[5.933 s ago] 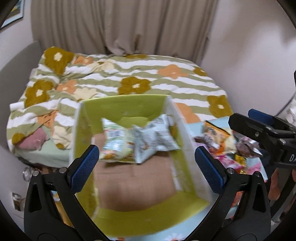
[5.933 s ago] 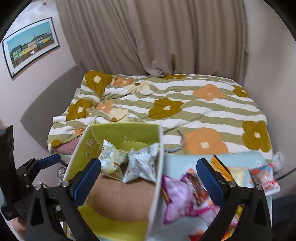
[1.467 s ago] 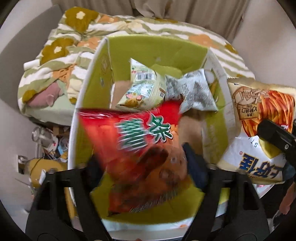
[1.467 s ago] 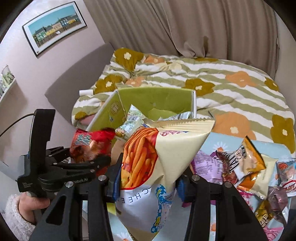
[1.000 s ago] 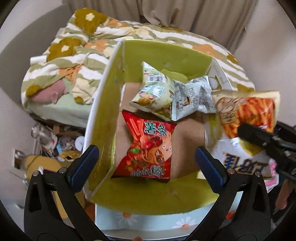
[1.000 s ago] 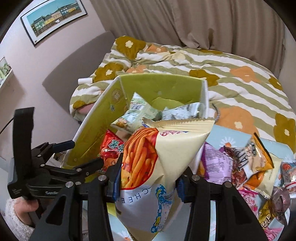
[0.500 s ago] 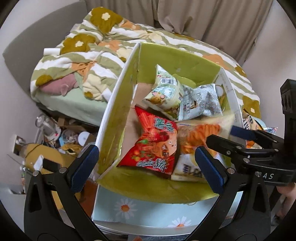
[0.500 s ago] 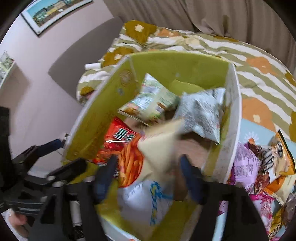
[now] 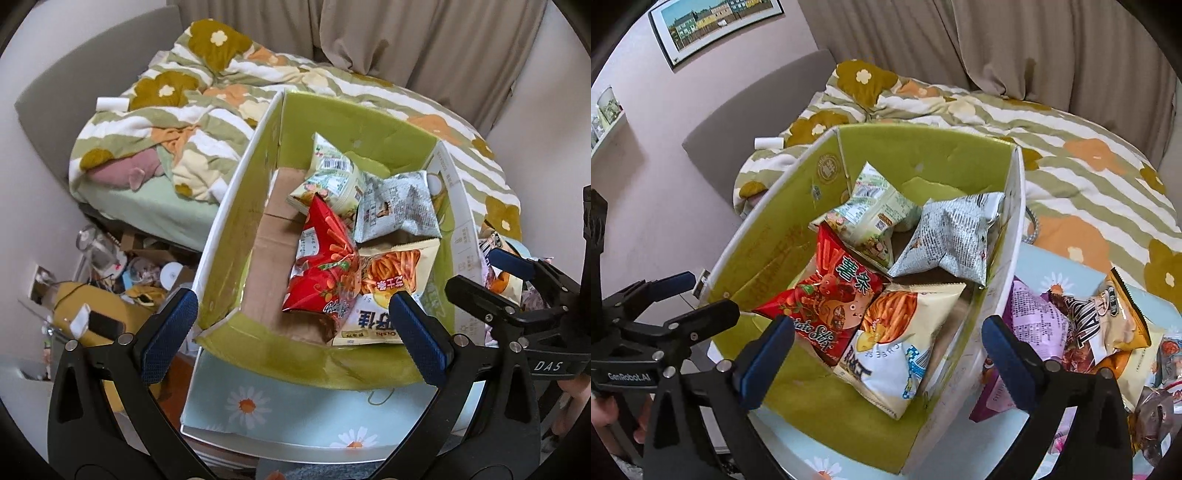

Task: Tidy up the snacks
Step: 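Move both open tools back over the snack pile, then grasp the gold Pillows bag with the left tool while the right grasps the pink striped bag, then lift both held bags up from the pile, then carry both held bags over the cardboard box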

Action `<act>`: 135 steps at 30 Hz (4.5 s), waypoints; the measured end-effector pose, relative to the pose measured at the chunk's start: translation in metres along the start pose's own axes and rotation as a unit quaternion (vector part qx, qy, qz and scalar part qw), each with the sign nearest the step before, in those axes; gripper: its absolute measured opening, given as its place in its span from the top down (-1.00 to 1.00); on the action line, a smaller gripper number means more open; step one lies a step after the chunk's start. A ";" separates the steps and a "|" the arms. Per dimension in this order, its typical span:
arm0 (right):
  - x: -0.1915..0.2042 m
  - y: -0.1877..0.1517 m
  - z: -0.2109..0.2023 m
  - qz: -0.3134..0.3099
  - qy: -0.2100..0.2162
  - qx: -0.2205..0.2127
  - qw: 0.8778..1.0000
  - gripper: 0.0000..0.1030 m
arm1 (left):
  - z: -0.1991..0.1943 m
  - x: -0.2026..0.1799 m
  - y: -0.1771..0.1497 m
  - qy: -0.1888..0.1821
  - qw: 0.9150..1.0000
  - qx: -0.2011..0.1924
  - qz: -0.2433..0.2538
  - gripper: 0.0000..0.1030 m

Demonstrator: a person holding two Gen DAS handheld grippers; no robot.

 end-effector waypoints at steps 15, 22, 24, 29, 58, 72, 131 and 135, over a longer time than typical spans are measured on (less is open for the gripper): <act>0.005 -0.006 -0.089 0.035 -0.051 -0.069 0.996 -0.97 | -0.061 -0.016 0.010 -0.055 0.995 -0.076 0.022 -1.00; -0.019 -0.034 -0.144 0.098 -0.100 -0.112 0.984 -0.97 | -0.071 -0.064 0.010 -0.103 0.988 -0.079 0.082 -1.00; -0.028 -0.045 -0.157 0.108 -0.119 -0.115 0.980 -0.97 | -0.074 -0.084 0.006 -0.118 0.985 -0.078 0.100 -1.00; -0.062 -0.085 -0.200 0.150 -0.159 -0.136 0.966 -0.97 | -0.084 -0.141 -0.006 -0.148 0.974 -0.076 0.151 -1.00; -0.207 -0.261 -0.223 0.246 -0.172 -0.097 0.949 -0.96 | -0.026 -0.418 -0.136 -0.210 0.917 0.024 0.338 -0.82; -0.227 -0.269 -0.194 0.256 -0.179 -0.095 0.945 -0.89 | 0.007 -0.456 -0.167 -0.198 0.894 0.023 0.402 -0.18; -0.152 -0.192 -0.198 0.112 -0.093 -0.080 0.986 -0.17 | -0.057 -0.304 -0.085 -0.152 0.960 -0.029 0.235 -0.01; -0.136 -0.165 -0.198 0.074 -0.060 -0.082 0.992 -0.17 | -0.071 -0.282 -0.067 -0.129 0.972 -0.046 0.192 -0.01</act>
Point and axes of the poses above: each gripper's, at about its wrist camera, not at the fingertips, and z roughly the way its jaws point, x to its left, y to its top, the point moved 4 cm from there along z, roughly the way its jaws point, and after that the axes turned 13 degrees about y, right-handed, at the moved point
